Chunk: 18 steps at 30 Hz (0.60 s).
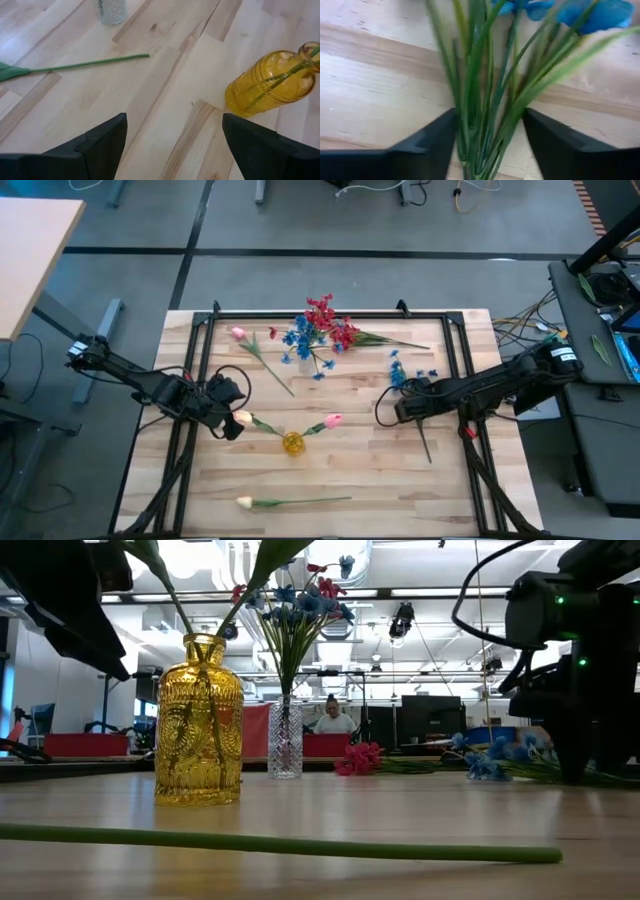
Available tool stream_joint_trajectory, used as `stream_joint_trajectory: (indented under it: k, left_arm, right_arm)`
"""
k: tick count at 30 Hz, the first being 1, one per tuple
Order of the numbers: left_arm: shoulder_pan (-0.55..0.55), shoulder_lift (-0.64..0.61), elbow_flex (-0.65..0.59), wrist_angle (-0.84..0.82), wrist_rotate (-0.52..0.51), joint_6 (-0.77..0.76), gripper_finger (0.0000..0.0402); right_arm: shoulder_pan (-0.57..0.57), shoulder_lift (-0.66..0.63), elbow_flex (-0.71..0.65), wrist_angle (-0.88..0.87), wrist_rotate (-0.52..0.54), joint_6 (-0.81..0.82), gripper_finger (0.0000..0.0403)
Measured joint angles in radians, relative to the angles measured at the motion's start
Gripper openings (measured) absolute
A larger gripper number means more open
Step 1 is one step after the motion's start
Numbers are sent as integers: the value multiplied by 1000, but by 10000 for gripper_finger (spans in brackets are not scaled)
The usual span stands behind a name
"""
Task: Sort flowers into vase by color
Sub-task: Put the blue flowers into the transparent vase
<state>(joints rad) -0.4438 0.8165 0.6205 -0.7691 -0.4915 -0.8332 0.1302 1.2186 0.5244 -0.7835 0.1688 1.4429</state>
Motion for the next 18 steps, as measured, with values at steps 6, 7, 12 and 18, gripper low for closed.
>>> stream_joint_trajectory:
  k: [6,7,12,18]
  left_arm:
    - [0,0,0,32,0,36,310]
    - [0,0,0,32,0,36,310]
    - [0,0,0,31,-19,45,310]
    - [0,0,0,56,-17,111,310]
  right_arm:
    - [0,1,17,-17,-16,-11,69]
    - [0,1,21,-19,-16,-15,49]
    - [0,-7,49,-49,-16,-43,22]
    - [16,-45,171,-178,-2,-67,23]
